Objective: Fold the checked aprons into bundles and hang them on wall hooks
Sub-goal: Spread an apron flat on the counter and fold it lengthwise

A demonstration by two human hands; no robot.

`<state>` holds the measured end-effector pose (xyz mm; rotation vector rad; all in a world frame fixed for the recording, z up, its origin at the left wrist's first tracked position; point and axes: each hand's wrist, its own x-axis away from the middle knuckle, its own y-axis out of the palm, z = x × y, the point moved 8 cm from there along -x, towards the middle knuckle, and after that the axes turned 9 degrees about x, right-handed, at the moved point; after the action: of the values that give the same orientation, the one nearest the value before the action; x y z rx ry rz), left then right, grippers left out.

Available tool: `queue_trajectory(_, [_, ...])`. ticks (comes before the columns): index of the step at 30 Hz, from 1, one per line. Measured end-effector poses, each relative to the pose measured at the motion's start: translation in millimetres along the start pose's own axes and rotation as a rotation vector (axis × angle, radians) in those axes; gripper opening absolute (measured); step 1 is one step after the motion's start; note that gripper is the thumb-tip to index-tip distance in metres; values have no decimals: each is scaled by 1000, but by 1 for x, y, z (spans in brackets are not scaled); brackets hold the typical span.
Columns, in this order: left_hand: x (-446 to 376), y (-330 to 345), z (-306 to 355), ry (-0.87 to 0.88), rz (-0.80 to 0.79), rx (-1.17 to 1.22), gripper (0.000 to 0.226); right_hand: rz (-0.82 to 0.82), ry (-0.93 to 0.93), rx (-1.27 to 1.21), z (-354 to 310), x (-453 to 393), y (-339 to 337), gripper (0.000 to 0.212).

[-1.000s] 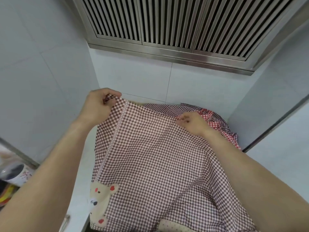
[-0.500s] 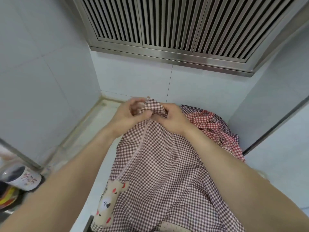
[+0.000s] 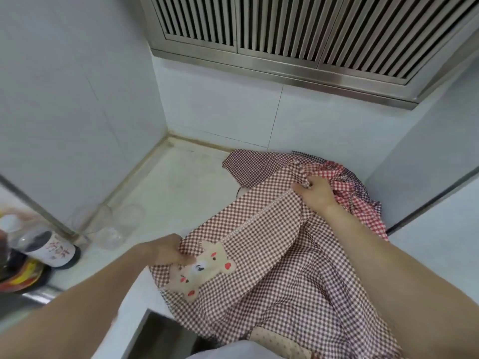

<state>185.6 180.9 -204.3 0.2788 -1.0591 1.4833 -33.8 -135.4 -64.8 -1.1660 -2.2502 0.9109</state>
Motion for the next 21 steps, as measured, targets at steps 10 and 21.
queue_trajectory(10, [9, -42, -26, 7, 230, -20, 49, -39, 9, -6, -11, -7, 17, 31])
queue_trajectory(21, [38, -56, -110, -256, 398, 149, 41, 259, -187, 12, -95, -14, 41, 32])
